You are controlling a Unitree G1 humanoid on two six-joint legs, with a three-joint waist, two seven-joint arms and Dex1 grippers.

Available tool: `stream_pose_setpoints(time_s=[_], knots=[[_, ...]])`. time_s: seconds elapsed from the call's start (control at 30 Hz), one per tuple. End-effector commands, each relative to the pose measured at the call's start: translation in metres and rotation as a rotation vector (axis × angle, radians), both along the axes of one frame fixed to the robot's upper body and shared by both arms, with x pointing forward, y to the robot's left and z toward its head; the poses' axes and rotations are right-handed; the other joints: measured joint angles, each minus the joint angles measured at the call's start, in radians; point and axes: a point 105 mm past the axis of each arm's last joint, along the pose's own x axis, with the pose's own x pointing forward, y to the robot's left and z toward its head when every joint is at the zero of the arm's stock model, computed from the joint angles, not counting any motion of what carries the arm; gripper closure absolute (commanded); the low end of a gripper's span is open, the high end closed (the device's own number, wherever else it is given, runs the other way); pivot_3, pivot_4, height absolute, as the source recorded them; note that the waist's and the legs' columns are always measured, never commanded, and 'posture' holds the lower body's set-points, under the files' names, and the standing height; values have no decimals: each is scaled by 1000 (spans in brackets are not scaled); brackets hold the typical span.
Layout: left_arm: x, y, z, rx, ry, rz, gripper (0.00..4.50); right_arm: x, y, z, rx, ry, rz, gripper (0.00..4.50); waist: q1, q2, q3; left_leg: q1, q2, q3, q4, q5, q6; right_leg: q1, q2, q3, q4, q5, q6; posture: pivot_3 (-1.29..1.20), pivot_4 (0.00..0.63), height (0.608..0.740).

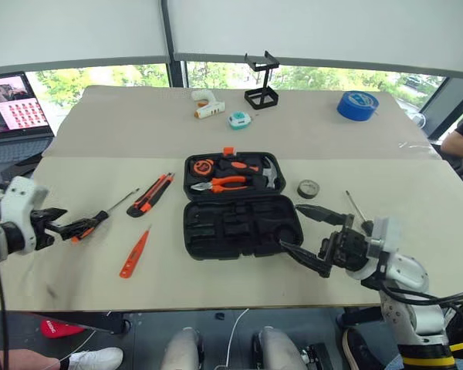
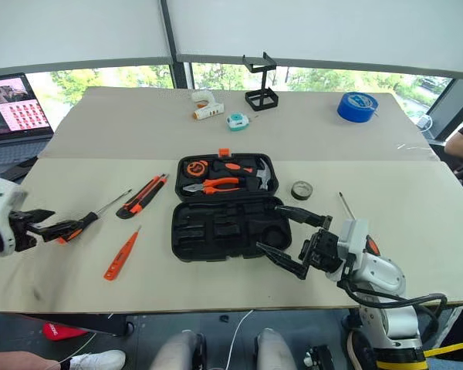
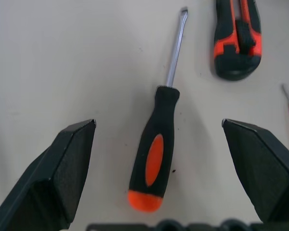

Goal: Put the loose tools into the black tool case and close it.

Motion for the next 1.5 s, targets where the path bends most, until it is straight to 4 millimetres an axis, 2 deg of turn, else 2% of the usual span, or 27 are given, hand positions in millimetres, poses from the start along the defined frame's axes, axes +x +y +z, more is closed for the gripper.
stream_pose_setpoints(time_s=[0.03,0.13,0.27,0.37,0.4,0.5,0.63,0.7,0.77,0.9,0.97,1.03,1.13,1.3,1.5], knots=[[2,3,-6,48,84,-57,0,-7,-5,10,-6,-64,-43,19,-1,0,0,0,0,0,0,0,0,0,0,0,0,0,0,0,150,740],[16,-4,-1,32,32,-82,729,-8,-7,8,-6,-59,-68,0,4,0,0,0,0,0,1,0,0,0,0,0,1,0,0,0,150,740],[20,-11,-3,1,5,-121,2276,-13,-9,1,-37,-40,-68,0,9,0,0,0,0,0,2,0,0,1,-1,0,1,0,0,0,150,740],[19,-5,-2,8,-27,-117,3462,-13,-12,-1,-49,-37,-73,0,12,0,0,-1,0,0,3,0,0,0,-1,0,1,0,0,0,150,740],[18,-2,3,12,-55,-122,3698,-13,-14,0,-50,-37,-78,0,11,0,0,0,0,0,3,0,0,1,-1,0,1,0,0,0,150,740],[14,4,15,31,-116,-141,3688,-15,-17,-1,-58,-36,-87,0,10,0,0,0,1,-1,3,0,0,0,-1,0,1,0,0,0,150,740],[9,-22,67,110,-314,-412,3688,-14,-32,-4,-132,-39,-104,0,15,-1,1,-1,0,-1,3,0,0,0,-2,0,1,0,0,0,150,740],[14,-53,76,124,-336,-556,3688,-12,-42,-4,-174,-34,-106,0,27,-1,1,-2,0,-1,5,0,0,1,-3,-2,1,0,0,0,150,740],[16,-83,73,167,-319,-697,3688,-7,-52,-2,-188,-29,-124,0,38,-1,1,-2,-2,-2,8,0,0,3,-4,-4,1,0,0,0,150,740],[27,-169,56,156,-311,-936,3688,3,-74,4,-240,-35,-170,0,52,3,1,-2,-3,-1,13,-2,3,6,-4,-3,1,0,2,0,150,740],[32,-199,45,158,-297,-986,3688,8,-81,7,-254,-30,-186,0,51,3,1,-4,-3,-1,15,-2,3,6,-4,-2,1,1,4,0,150,740],[38,-220,41,152,-298,-994,3688,12,-84,9,-260,-24,-187,0,41,2,2,-5,-3,-1,15,-2,4,4,-3,-1,1,1,4,0,150,740],[50,-238,31,211,-275,-1006,3688,14,-79,14,-251,-28,-181,0,24,2,2,-6,-2,-4,15,-2,4,3,1,0,1,1,4,0,150,740],[65,-252,22,289,-262,-1007,3688,11,-70,15,-230,-33,-186,0,18,3,3,-5,-1,-4,15,-2,4,3,2,3,1,1,4,0,150,740],[68,-263,14,341,-260,-1055,3688,7,-66,15,-211,-32,-205,0,26,3,3,-6,-3,-3,15,-2,4,3,2,6,1,1,5,0,150,740]])
